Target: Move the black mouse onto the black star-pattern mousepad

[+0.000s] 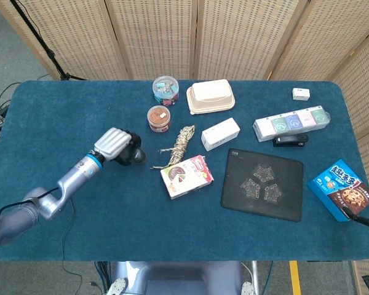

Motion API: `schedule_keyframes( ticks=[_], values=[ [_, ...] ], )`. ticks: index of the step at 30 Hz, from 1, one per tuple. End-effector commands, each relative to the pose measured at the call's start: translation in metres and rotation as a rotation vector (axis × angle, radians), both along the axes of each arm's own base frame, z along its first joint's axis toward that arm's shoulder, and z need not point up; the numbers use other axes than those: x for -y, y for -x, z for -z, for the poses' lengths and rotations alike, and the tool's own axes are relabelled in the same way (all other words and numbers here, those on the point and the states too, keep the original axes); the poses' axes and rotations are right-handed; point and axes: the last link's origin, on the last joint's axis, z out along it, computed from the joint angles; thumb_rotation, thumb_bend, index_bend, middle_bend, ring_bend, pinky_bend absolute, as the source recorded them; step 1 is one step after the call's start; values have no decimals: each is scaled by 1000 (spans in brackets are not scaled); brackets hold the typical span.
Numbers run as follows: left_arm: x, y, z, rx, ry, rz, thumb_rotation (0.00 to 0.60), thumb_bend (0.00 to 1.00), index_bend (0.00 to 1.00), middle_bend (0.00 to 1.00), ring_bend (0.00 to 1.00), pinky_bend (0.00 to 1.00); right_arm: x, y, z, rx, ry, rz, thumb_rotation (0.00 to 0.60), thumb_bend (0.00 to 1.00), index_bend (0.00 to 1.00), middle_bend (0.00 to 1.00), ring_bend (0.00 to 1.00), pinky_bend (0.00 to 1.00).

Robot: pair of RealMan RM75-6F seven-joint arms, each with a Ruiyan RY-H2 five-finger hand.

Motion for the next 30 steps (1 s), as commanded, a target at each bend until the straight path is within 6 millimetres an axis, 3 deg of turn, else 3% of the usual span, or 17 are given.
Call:
schedule_keyframes(
  ticks=[1, 10, 14, 25, 30],
  values=[
    [43, -31, -4, 0, 47, 215, 600, 143, 531, 465, 443, 461, -1, 0, -1, 2, 3, 0, 600, 0, 0, 0, 0, 0],
    [94, -97, 30, 61, 168, 399, 600, 139, 530, 465, 443, 461, -2, 2, -4, 6, 9, 2, 600, 0, 0, 0, 0, 0],
    [119, -130, 55, 16, 208, 556, 600, 134, 528, 465, 443, 462, -4, 3, -7, 14, 19, 4, 600, 0, 0, 0, 0, 0],
    [148, -174, 114, -79, 216, 764, 600, 129, 527, 465, 441, 461, -5, 7, -11, 26, 28, 14, 600, 0, 0, 0, 0, 0],
    [148, -182, 137, -111, 215, 747, 600, 129, 527, 465, 438, 461, -6, 10, -12, 30, 31, 20, 600, 0, 0, 0, 0, 0]
  ],
)
